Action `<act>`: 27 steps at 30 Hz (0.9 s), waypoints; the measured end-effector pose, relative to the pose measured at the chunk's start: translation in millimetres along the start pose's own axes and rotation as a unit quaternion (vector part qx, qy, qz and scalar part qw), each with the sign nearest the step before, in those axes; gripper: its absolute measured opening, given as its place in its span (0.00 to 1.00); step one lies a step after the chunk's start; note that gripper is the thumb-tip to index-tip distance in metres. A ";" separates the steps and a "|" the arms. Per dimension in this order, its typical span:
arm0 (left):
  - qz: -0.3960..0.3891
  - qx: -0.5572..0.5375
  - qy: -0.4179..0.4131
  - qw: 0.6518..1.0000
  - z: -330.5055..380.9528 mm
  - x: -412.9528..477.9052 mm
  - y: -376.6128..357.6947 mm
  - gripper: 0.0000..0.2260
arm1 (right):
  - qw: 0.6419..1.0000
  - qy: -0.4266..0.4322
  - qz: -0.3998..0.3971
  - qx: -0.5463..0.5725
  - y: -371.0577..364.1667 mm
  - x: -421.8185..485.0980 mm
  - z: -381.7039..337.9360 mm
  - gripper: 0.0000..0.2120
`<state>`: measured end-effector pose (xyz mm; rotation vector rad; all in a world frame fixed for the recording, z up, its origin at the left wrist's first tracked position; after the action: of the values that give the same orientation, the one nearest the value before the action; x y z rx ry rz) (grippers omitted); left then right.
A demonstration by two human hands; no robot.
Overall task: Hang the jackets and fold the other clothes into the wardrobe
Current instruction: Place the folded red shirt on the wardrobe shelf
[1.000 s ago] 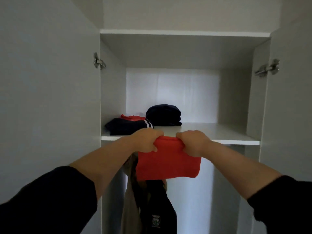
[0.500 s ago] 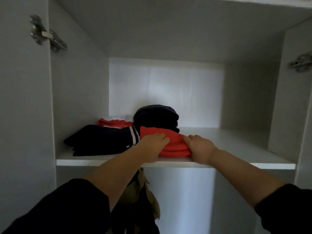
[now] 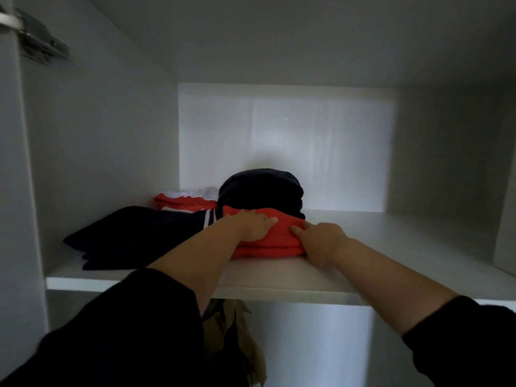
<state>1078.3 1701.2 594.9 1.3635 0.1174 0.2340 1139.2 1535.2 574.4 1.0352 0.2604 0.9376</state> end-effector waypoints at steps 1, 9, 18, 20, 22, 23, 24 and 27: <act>0.009 0.001 0.006 1.000 1.3 6.8 -5.5 0.27 | 1.000 0.012 0.004 -0.012 1.5 -0.5 -0.9 0.27; 0.024 -0.019 -0.008 0.999 -2.1 34.9 -24.8 0.27 | 0.920 -0.012 -0.124 0.373 31.8 14.1 54.8 0.29; 0.008 0.002 -0.009 1.000 -16.6 37.2 -32.9 0.28 | 0.689 -0.174 -0.180 0.680 -25.7 86.7 56.6 0.21; 0.005 0.003 -0.004 1.000 -16.5 37.3 -33.1 0.27 | 0.719 -0.170 -0.192 0.646 -33.6 89.7 60.5 0.20; -0.001 0.006 -0.005 1.000 -17.1 36.5 -33.6 0.27 | 0.743 -0.165 -0.160 0.629 -37.2 91.8 67.2 0.13; -0.005 0.006 -0.007 1.000 -17.3 36.3 -33.7 0.27 | 0.752 -0.168 -0.119 0.626 -39.0 95.1 70.6 0.10; -0.007 0.006 -0.007 1.000 -17.4 36.0 -33.6 0.26 | 0.768 -0.175 -0.072 0.612 -39.1 97.9 72.9 0.06; -0.015 0.009 -0.003 1.000 -16.1 34.6 -30.5 0.26 | 0.866 -0.185 0.023 0.463 -37.2 104.1 68.9 0.17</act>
<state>1111.4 1719.0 563.6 1.3793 0.1346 0.2050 1262.4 1565.8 603.2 2.0908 0.3744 0.6103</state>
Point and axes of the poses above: each hand's wrist, its own x-axis towards the middle knuckle, its own y-axis out of the back of the hand, z = x × y, the point moved 1 cm from there along x, towards the middle knuckle, and after that the axes turned 4 degrees about -x, right-handed, at the moved point
